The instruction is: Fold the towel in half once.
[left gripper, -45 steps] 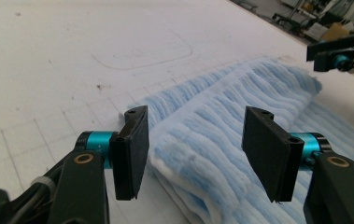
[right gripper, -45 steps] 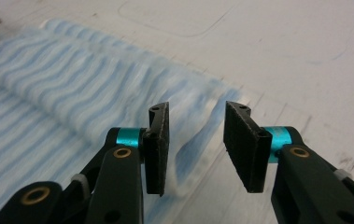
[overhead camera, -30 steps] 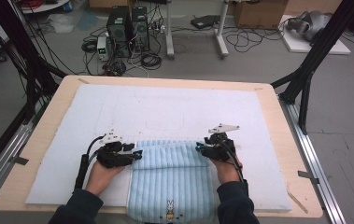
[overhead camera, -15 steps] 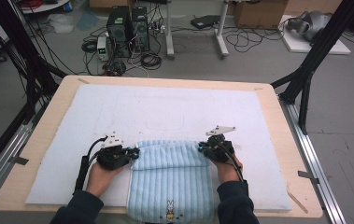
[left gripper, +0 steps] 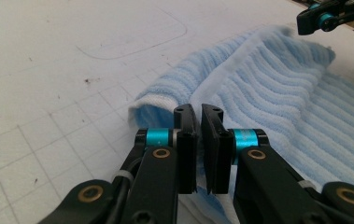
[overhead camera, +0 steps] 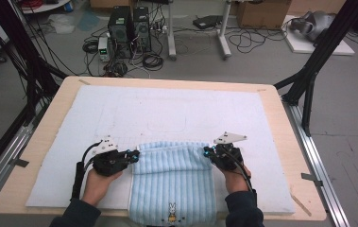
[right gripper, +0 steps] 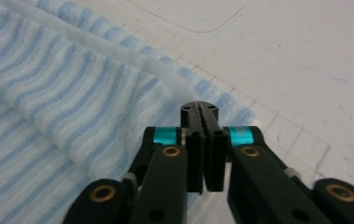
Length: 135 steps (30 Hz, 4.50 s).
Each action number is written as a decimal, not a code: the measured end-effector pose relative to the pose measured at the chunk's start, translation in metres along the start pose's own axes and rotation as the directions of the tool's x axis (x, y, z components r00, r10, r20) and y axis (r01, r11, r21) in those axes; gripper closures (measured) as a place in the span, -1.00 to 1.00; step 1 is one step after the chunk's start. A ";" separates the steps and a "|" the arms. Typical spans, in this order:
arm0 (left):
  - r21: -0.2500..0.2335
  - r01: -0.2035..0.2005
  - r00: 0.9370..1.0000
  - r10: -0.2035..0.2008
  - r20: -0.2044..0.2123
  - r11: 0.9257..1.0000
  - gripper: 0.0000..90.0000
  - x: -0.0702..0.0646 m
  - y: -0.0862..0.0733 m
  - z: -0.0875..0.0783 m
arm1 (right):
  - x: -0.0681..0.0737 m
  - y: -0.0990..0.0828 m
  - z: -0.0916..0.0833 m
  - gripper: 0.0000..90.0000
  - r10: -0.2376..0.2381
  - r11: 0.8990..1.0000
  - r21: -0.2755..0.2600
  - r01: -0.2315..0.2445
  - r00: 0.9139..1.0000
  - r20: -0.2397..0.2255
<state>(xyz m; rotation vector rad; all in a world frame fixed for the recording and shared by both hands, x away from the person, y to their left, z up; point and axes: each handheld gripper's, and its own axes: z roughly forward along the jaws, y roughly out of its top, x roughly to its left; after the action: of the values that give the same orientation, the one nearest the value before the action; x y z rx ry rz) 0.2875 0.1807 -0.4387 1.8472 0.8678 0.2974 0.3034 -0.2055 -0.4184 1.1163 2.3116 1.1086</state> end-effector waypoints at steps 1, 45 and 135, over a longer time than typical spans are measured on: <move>-0.003 0.004 1.000 -0.004 0.001 1.000 0.87 0.000 -0.001 -0.001 | 0.001 -0.001 -0.002 0.99 0.002 1.000 -0.008 -0.002 1.000 0.000; -0.016 0.017 0.999 -0.018 -0.031 1.000 0.91 -0.005 -0.005 -0.010 | -0.001 0.013 0.033 0.36 -0.013 0.994 0.112 0.004 0.997 0.079; 0.107 0.171 0.983 -0.162 -0.089 0.980 -0.06 -0.005 -0.012 0.012 | 0.015 -0.041 -0.015 0.03 0.082 0.996 0.024 -0.083 0.996 0.030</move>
<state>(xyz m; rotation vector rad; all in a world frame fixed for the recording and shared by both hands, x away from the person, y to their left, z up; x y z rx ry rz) 0.2859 0.1713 -0.4539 1.8633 1.1080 0.2218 0.2648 -0.2172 -0.4404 1.2393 2.2816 1.0880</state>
